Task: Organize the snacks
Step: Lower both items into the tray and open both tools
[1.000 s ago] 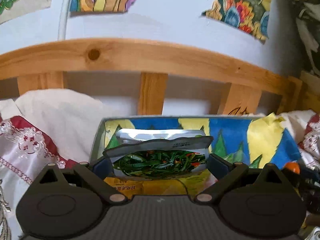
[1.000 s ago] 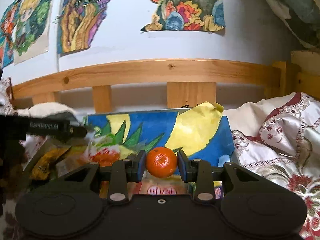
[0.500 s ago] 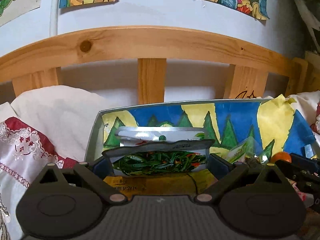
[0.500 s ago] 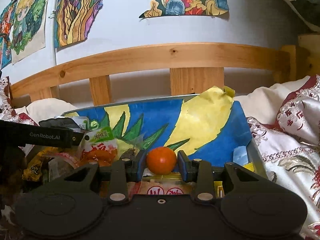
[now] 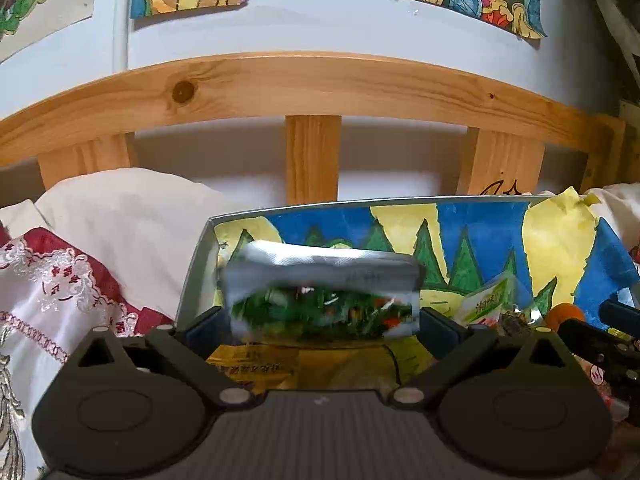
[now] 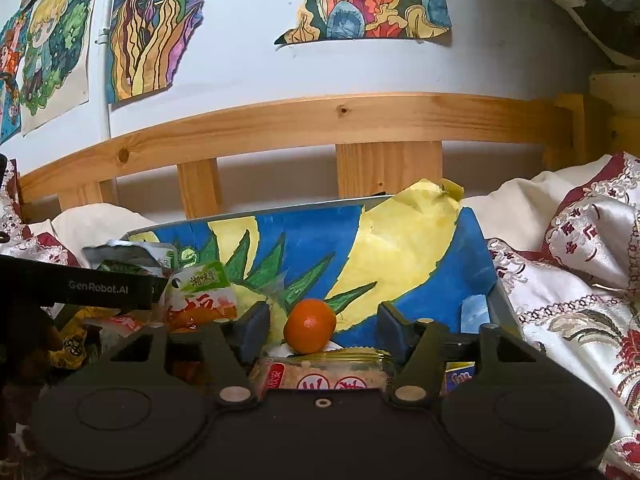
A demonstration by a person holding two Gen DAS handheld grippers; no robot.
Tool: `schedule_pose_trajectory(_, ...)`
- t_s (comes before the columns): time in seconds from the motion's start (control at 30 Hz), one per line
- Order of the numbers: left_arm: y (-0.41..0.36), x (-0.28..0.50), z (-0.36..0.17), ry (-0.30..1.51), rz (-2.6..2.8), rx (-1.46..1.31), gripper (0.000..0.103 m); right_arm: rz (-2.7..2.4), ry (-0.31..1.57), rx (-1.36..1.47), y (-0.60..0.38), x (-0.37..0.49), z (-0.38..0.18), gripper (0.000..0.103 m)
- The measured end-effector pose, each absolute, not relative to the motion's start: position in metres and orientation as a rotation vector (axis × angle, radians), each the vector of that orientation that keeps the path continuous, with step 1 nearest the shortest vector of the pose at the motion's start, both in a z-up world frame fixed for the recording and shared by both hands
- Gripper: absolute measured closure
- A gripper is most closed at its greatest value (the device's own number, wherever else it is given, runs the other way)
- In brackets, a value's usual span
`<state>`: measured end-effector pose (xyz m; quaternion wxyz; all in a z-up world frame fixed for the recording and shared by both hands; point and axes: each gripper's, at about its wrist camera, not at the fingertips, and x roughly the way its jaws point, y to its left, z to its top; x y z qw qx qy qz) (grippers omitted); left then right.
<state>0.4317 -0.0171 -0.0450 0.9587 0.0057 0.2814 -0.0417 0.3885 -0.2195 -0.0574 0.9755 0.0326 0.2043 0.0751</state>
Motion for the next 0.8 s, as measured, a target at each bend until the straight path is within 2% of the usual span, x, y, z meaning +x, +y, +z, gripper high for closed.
schedule_pose_trajectory(0.3,-0.018,0.416,-0.039,0.54,-0.054,0.029,0.001,0.127,0.39,0.054,-0.217,0.378,-0.048,0.018)
schedule_pose_trajectory(0.53,-0.01,0.402,-0.026,0.53,-0.031,0.013,0.001,0.119,0.373,0.05,-0.216,0.368,-0.038,0.01)
schedule_pose_trajectory(0.8,-0.004,0.379,-0.01,0.515,-0.027,0.008,0.001,0.123,0.349,0.041,-0.213,0.355,-0.02,0.006)
